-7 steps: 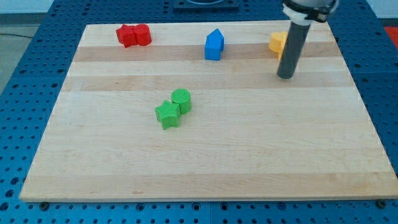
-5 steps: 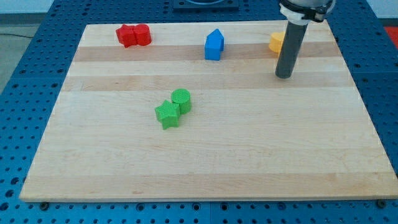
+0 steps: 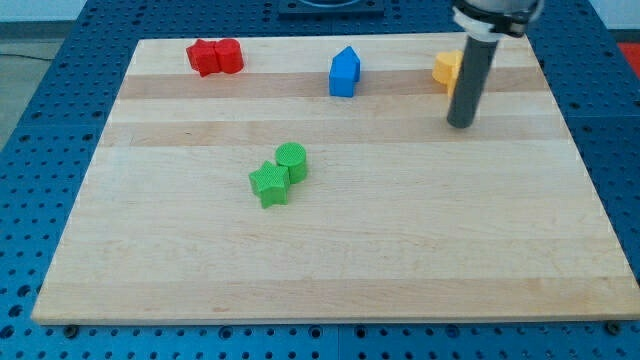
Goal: Separate the yellow hexagon from the yellow heart
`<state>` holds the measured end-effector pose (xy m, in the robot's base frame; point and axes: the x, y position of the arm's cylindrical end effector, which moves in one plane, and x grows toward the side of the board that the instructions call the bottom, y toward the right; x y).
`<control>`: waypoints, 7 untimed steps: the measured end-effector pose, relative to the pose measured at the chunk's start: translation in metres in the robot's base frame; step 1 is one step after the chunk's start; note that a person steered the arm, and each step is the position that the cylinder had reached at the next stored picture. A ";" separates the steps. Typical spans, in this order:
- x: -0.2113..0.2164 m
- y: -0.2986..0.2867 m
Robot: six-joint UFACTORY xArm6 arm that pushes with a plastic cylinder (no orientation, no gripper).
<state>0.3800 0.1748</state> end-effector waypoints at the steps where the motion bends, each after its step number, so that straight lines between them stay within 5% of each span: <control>1: -0.010 0.027; 4: -0.161 0.040; 5: -0.189 0.031; 7: -0.184 -0.092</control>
<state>0.1955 0.0826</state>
